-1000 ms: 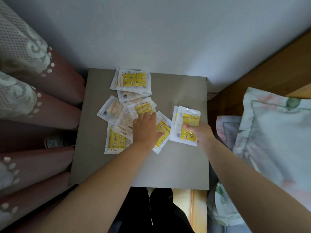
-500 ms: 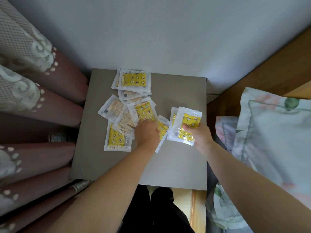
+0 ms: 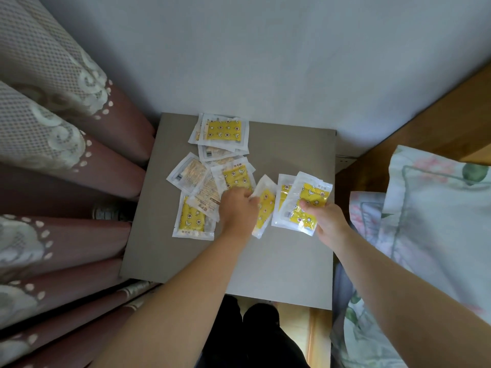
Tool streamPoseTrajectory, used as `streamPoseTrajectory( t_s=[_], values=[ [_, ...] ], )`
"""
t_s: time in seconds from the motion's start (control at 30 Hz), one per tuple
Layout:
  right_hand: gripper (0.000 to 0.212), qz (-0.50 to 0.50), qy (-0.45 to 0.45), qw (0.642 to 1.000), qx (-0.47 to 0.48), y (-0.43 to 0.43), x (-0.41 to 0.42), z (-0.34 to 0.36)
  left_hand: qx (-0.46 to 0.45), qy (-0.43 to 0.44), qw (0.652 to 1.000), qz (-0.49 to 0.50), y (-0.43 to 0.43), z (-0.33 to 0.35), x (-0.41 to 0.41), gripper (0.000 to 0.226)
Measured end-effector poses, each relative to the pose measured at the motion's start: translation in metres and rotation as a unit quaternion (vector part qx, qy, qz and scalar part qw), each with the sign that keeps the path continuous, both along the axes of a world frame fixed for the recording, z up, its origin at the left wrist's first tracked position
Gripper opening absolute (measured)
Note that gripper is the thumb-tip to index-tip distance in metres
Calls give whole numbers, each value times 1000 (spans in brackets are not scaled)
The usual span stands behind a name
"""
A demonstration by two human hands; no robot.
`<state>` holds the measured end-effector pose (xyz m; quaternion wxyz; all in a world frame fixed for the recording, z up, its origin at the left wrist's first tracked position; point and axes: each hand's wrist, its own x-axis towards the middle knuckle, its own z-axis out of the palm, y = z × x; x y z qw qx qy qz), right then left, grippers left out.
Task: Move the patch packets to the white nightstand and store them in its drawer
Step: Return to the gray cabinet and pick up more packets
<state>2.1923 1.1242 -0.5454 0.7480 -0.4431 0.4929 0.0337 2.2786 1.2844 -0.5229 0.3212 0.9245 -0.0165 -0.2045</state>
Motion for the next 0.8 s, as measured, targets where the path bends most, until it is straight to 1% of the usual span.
streamPoseTrajectory(
  t_s=[0.07,0.1,0.17,0.23,0.3,0.4,0.5,0.53,0.57,0.63,0.7,0.73,0.8],
  values=[
    [14,0,2,1000,2,0,0,1,-25,-18,997,70,4,2,6,18],
    [14,-3,1,1000,1,1,0,1,-17,-19,995,100,6,2,11,20],
    [13,-6,6,1000,-8,2,1,0,32,5,991,128,10,1,23,23],
    [13,-9,16,1000,-18,3,2,-1,83,35,988,121,11,-4,30,22],
    [13,-10,19,1000,-19,4,3,-2,114,40,987,106,9,-9,33,18],
    [14,-3,12,1000,-17,3,3,-3,142,17,986,83,3,-13,37,15],
    [15,5,14,1000,-21,2,3,-4,145,11,986,82,1,-15,40,16],
    [15,5,15,1000,-23,3,3,-4,142,7,986,82,1,-16,40,21],
    [15,2,16,1000,-26,4,3,-4,141,0,987,77,1,-16,40,30],
    [15,0,20,999,-34,5,4,-3,147,-10,987,55,-1,-17,42,56],
    [16,2,26,999,-40,6,5,-3,154,-11,987,42,-2,-16,43,72],
    [16,3,29,999,-42,6,5,-3,152,-7,987,45,-2,-16,44,75],
    [15,7,31,999,-42,5,5,-2,144,-2,988,63,-3,-17,45,71]
  ],
)
